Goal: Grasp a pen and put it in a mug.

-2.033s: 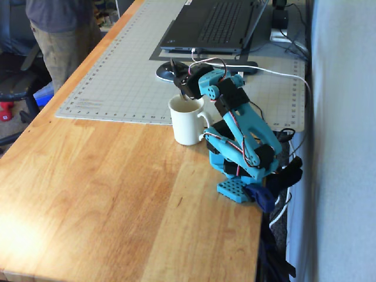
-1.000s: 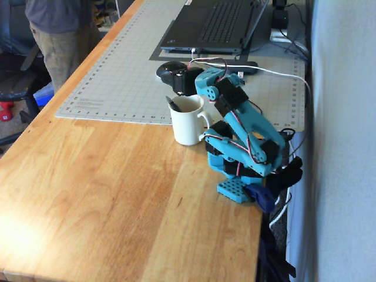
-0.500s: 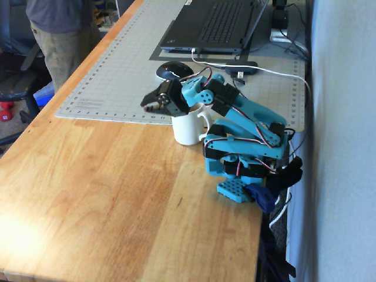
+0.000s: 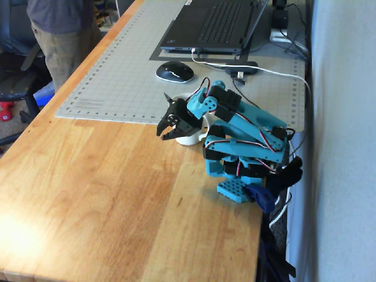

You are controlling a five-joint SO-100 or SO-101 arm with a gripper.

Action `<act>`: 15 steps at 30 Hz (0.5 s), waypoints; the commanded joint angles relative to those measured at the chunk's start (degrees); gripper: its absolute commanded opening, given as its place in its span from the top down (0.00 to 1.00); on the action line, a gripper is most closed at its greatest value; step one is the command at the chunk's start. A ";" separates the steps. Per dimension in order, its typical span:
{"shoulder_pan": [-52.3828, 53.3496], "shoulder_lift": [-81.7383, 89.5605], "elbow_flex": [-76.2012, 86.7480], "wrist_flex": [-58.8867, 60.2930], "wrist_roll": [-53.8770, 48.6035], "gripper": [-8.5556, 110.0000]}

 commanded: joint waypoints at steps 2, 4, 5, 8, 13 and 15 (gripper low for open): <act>0.00 2.20 0.79 3.69 -0.09 0.89; 0.00 2.99 3.43 4.04 0.88 0.89; 0.00 3.60 5.01 3.78 2.11 0.89; -0.26 3.78 8.00 3.60 8.35 0.89; -1.23 3.69 8.44 3.96 16.61 0.89; -2.72 3.69 8.44 3.96 16.61 0.89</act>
